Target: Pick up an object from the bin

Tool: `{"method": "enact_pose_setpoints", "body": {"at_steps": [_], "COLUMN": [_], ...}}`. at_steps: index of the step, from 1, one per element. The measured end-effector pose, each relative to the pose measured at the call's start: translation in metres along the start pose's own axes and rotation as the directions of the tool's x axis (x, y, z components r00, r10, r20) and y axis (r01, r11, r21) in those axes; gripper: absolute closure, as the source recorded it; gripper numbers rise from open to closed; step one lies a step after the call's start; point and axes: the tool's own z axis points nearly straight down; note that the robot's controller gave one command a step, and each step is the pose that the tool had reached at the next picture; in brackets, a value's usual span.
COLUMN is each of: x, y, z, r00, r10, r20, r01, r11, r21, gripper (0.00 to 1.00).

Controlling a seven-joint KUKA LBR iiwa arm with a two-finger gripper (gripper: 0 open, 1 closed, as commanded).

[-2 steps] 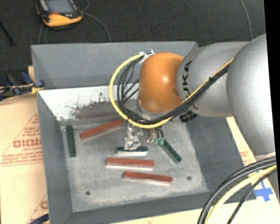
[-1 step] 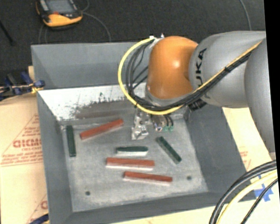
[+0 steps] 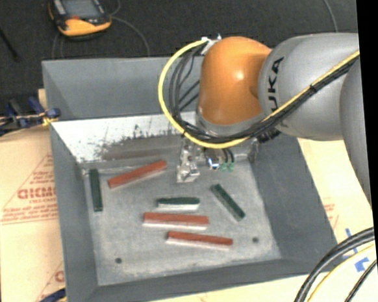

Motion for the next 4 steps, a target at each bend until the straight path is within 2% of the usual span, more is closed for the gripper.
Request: {"method": "enact_pose_setpoints", "body": {"at_steps": [1,2,3,4], "x": [-0.001,-0.022,-0.002,-0.003], "y": [0.003,-0.006,0.003,0.003], "z": [-0.005,0.023,0.053,0.051], "r00": [1.000,0.992,0.987,0.987], "r10": [-0.001,-0.124,-0.162,-0.162], "r20": [0.003,-0.008,-0.003,0.000], "r01": [0.001,0.124,0.162,0.162], "r11": [1.000,0.992,0.987,0.987], "r21": [-0.001,0.000,-0.002,-0.001], "gripper": [1.00,1.00,0.00,0.00]}}
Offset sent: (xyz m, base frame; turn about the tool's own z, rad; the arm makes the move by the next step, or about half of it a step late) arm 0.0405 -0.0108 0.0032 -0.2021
